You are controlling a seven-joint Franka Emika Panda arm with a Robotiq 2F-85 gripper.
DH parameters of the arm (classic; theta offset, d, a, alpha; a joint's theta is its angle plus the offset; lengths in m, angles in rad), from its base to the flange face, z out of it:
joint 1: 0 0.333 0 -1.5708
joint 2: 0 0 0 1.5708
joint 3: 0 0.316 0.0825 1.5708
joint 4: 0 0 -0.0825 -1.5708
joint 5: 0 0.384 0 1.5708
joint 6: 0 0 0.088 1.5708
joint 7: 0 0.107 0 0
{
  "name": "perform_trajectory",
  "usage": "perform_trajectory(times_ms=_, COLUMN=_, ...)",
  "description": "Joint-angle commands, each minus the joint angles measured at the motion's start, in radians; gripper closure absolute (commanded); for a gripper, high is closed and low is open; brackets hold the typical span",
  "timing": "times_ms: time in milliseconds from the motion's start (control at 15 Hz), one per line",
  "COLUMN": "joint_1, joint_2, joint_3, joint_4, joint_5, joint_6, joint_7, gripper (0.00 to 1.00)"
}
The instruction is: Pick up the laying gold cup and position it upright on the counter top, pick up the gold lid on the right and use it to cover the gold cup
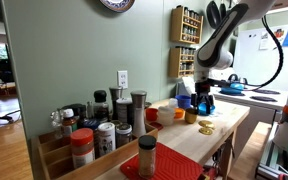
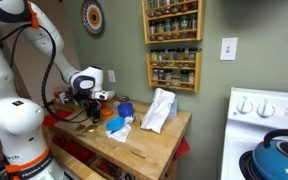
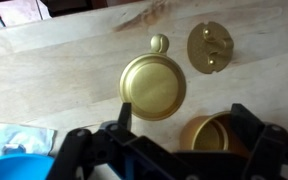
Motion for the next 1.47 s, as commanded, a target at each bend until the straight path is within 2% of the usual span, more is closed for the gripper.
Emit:
perform_trajectory(times_ms=0, joint_1=-0.008, joint_2=-0.004, joint_3=-0.015, joint_4=0.001, joint_5=0.050, joint_6=0.004, joint_7=-0.068, gripper=0.00)
perform_trajectory(times_ms=200, joint_1=-0.004, joint_2=-0.031, joint_3=-0.024, joint_4=-0.001, joint_5=0.124, joint_6=0.004, joint_7=-0.132, gripper=0.00)
perform_trajectory(times_ms=267, joint_1=0.000, joint_2=-0.067, joint_3=-0.021, joint_4=-0.046, joint_5=0.140, joint_6=0.011, joint_7=-0.148, gripper=0.00)
perform_trajectory(times_ms=400, joint_1=-0.008, joint_2=-0.026, joint_3=-0.028, joint_4=0.004, joint_5=0.114, joint_6=-0.034, joint_7=-0.162, gripper=0.00)
perform_trajectory(times_ms=533, joint_1=-0.024, joint_2=-0.033, joint_3=-0.037, joint_4=0.004, joint_5=0.066, joint_6=-0.064, joint_7=-0.152, gripper=0.00)
perform_trajectory(times_ms=933, joint_1=-0.044, joint_2=-0.039, joint_3=-0.061, joint_4=0.005, joint_5=0.037, joint_6=-0.121, joint_7=-0.189, gripper=0.00)
perform_trajectory(times_ms=1400, joint_1=-0.019, joint_2=0.024, joint_3=-0.025, joint_4=0.006, joint_5=0.036, joint_6=-0.098, joint_7=-0.157, gripper=0.00)
